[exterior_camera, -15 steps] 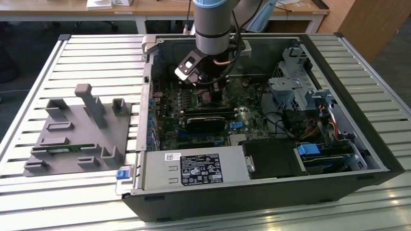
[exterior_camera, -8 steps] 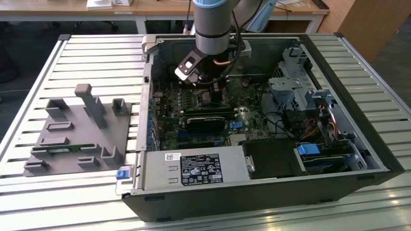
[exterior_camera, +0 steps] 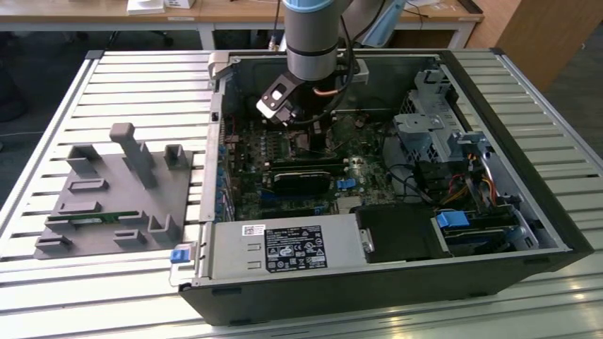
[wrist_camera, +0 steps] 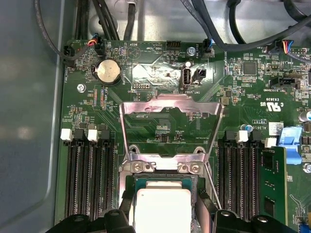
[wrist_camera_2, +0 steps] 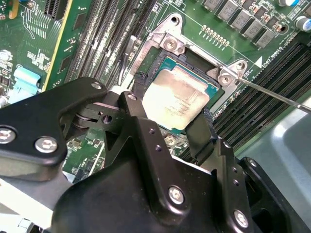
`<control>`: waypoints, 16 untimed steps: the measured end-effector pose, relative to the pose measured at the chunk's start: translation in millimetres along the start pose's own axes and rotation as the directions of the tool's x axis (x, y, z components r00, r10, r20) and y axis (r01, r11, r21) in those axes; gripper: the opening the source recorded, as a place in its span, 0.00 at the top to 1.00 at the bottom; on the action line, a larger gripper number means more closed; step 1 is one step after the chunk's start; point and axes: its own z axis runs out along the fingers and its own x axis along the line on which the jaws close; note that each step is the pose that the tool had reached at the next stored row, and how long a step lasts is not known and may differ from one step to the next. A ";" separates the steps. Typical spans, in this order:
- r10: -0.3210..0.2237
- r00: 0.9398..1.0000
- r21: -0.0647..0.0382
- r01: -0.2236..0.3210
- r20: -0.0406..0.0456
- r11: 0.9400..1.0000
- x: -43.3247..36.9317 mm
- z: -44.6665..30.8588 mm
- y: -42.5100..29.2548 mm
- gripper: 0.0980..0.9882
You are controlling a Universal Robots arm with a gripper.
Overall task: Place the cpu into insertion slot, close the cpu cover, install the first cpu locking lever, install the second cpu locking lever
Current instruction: 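Place the cpu into insertion slot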
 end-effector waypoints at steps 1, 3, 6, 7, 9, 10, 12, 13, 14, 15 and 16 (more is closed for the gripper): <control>0.000 1.000 0.000 0.000 0.000 1.000 -0.2 0.0 0.0 0.42; 0.000 1.000 0.000 0.000 0.000 1.000 -0.9 0.0 0.0 0.42; 0.000 1.000 0.000 0.000 0.000 1.000 -1.8 0.1 0.0 0.42; 0.000 1.000 0.000 0.000 0.000 1.000 -1.8 0.1 0.0 0.42; 0.000 1.000 0.000 0.000 0.000 1.000 -1.9 0.1 0.0 0.42; 0.000 1.000 0.000 0.000 0.000 1.000 -1.9 0.1 0.0 0.42; 0.000 1.000 0.000 0.000 0.000 1.000 -2.0 -1.0 0.0 0.42; 0.000 1.000 0.000 0.000 0.000 1.000 -2.0 -2.2 0.2 0.42; 0.000 1.000 0.000 0.000 0.000 1.000 -1.9 -4.3 0.4 0.42; 0.000 1.000 0.000 0.000 0.000 1.000 -1.9 -6.4 0.6 0.42; 0.000 1.000 0.000 0.000 0.000 1.000 -1.9 -8.5 0.7 0.42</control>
